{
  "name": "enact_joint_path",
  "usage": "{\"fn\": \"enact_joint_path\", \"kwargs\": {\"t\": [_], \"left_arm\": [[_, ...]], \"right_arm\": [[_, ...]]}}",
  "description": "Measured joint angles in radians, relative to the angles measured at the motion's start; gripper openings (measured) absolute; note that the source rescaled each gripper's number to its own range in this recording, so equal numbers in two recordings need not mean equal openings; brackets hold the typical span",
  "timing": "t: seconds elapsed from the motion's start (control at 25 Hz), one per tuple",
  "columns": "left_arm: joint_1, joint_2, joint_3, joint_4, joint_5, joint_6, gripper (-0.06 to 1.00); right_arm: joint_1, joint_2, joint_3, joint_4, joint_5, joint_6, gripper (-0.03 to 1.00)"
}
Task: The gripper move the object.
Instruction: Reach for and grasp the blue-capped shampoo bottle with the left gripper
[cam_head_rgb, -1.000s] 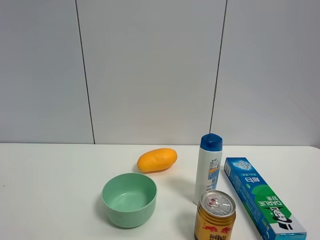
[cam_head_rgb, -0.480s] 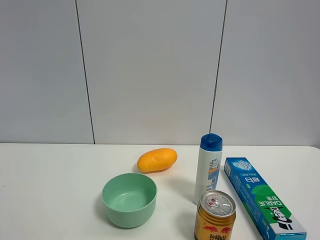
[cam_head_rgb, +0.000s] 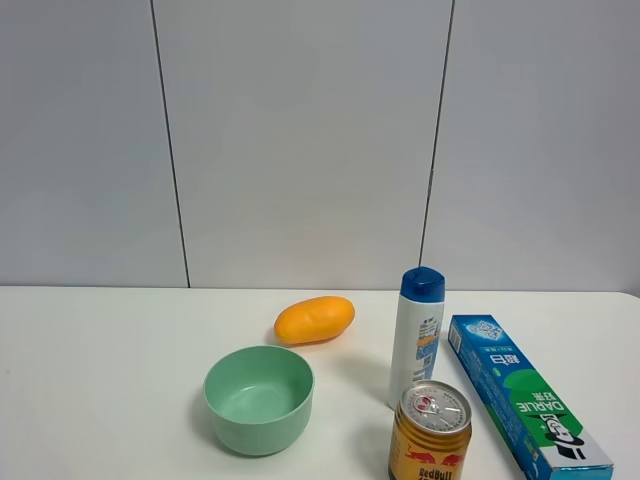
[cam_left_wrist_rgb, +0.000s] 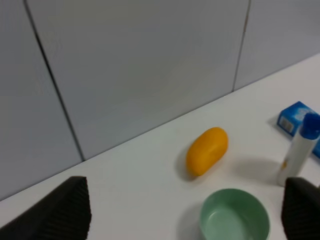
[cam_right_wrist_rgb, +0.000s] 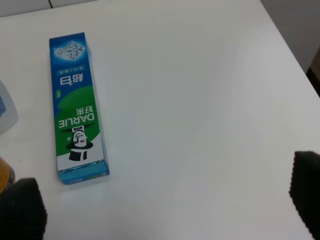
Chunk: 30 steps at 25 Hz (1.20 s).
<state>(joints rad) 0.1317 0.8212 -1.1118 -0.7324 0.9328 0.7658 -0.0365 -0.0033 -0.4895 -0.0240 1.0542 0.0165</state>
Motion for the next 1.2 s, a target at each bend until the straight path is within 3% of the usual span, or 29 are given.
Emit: {"fn": "enact_joint_path", "kwargs": {"t": [0.08, 0.2, 0.52, 0.68, 0.84, 0.92, 1.0, 1.2], "left_arm": [[-0.049, 0.116, -0.021, -0.047, -0.023, 0.107, 0.69], [-0.167, 0.281, -0.046, -0.057, -0.104, 0.204, 0.69], [-0.489, 0.640, -0.139, -0.099, -0.348, 0.258, 0.69], [-0.626, 0.745, -0.170, -0.158, -0.367, 0.351, 0.69], [-0.699, 0.763, -0.178, -0.172, -0.356, 0.392, 0.69], [-0.728, 0.763, -0.187, -0.090, -0.363, 0.364, 0.69], [-0.764, 0.763, -0.188, 0.075, -0.374, 0.278, 0.69], [-0.836, 0.764, -0.188, 0.481, -0.461, -0.133, 0.69]], "right_arm": [[0.000, 0.000, 0.000, 0.000, 0.000, 0.000, 1.00], [0.000, 0.000, 0.000, 0.000, 0.000, 0.000, 1.00], [0.000, 0.000, 0.000, 0.000, 0.000, 0.000, 1.00], [0.000, 0.000, 0.000, 0.000, 0.000, 0.000, 1.00], [0.000, 0.000, 0.000, 0.000, 0.000, 0.000, 1.00], [0.000, 0.000, 0.000, 0.000, 0.000, 0.000, 1.00], [0.000, 0.000, 0.000, 0.000, 0.000, 0.000, 1.00], [0.000, 0.000, 0.000, 0.000, 0.000, 0.000, 1.00]]}}
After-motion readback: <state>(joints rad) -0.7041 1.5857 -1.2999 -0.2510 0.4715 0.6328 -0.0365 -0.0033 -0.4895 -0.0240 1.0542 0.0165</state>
